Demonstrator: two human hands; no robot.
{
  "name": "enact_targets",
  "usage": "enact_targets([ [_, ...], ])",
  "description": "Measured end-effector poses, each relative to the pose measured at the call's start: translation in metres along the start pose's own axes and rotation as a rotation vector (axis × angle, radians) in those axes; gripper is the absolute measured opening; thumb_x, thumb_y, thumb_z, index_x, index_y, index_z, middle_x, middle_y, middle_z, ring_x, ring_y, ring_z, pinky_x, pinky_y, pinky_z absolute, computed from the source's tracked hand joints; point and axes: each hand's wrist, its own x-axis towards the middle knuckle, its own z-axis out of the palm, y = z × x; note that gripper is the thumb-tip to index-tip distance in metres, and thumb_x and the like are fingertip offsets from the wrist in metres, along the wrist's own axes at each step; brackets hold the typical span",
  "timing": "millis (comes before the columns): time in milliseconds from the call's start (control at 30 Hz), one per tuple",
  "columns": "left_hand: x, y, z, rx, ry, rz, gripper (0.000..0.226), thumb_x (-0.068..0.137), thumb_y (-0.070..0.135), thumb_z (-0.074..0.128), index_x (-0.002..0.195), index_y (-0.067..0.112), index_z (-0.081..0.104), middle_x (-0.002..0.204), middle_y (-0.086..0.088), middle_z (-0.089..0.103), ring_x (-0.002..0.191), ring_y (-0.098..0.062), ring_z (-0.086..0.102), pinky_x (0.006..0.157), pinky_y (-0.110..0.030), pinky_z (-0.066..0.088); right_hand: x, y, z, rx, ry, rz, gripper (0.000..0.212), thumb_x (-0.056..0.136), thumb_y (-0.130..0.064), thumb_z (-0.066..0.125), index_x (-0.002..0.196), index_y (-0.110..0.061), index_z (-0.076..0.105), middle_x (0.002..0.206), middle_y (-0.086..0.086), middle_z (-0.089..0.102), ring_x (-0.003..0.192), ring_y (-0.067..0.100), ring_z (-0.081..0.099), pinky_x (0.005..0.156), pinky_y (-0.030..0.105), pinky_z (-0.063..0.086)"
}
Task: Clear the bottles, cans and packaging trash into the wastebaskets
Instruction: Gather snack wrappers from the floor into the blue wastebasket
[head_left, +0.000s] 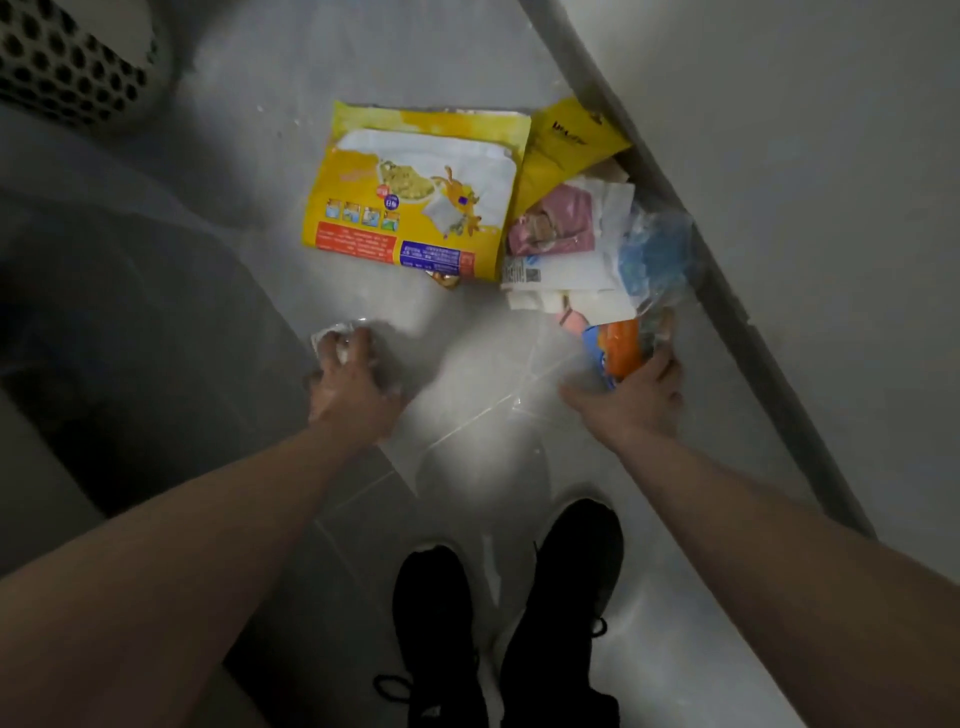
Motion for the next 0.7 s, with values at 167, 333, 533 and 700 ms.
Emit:
enact_targets([
  [167, 0.005, -0.024, 0.017, 0.133, 0.105, 0.174, 0.045, 0.081, 0.017, 0.069, 0.123, 0.015, 0.052, 0.128, -0.014, 0.049, 0.103, -0.045, 0.053, 0.091, -0.046, 0.045, -0.003, 0.014, 0.033, -0.036, 0.178, -0.042, 0.108, 0.06, -0.057, 0.088, 0.142, -0.013, 0.033, 0.143, 0.018, 0.039, 0.125, 0.041, 0.049, 0.098, 0.049, 0.043],
  [333, -0.032, -0.009, -0.016, 0.007, 0.141, 0.319, 0.035, 0.08, 0.003, 0.059, 0.11, 0.019, 0.053, 0.114, -0.007, 0.056, 0.093, -0.039, 0.061, 0.074, -0.043, 0.051, -0.018, 0.026, 0.021, 0.065, 0.037, -0.009, 0.041, 0.079, -0.031, 0.074, 0.115, -0.02, 0.058, 0.116, 0.012, 0.065, 0.104, 0.037, 0.066, 0.083, 0.04, 0.05],
  [533, -0.06, 0.047, -0.081, 0.007, 0.228, 0.422, 0.052, 0.08, 0.003, 0.058, 0.125, 0.023, 0.044, 0.14, -0.001, 0.031, 0.078, -0.039, 0.062, 0.062, -0.04, 0.044, -0.077, 0.047, -0.031, -0.048, 0.035, -0.178, 0.02, 0.08, -0.028, 0.066, 0.095, -0.017, 0.059, 0.096, 0.01, 0.065, 0.091, 0.038, 0.066, 0.07, 0.038, 0.046],
  [700, -0.037, 0.096, -0.122, 0.333, 0.074, 0.463, 0.065, 0.078, 0.004, 0.064, 0.13, 0.042, 0.057, 0.166, 0.012, -0.015, 0.111, -0.033, 0.064, 0.078, -0.04, 0.054, -0.096, 0.034, -0.089, -0.06, 0.074, -0.448, 0.016, 0.074, -0.018, 0.066, 0.082, -0.022, 0.054, 0.091, -0.001, 0.059, 0.083, 0.031, 0.061, 0.061, 0.032, 0.033],
])
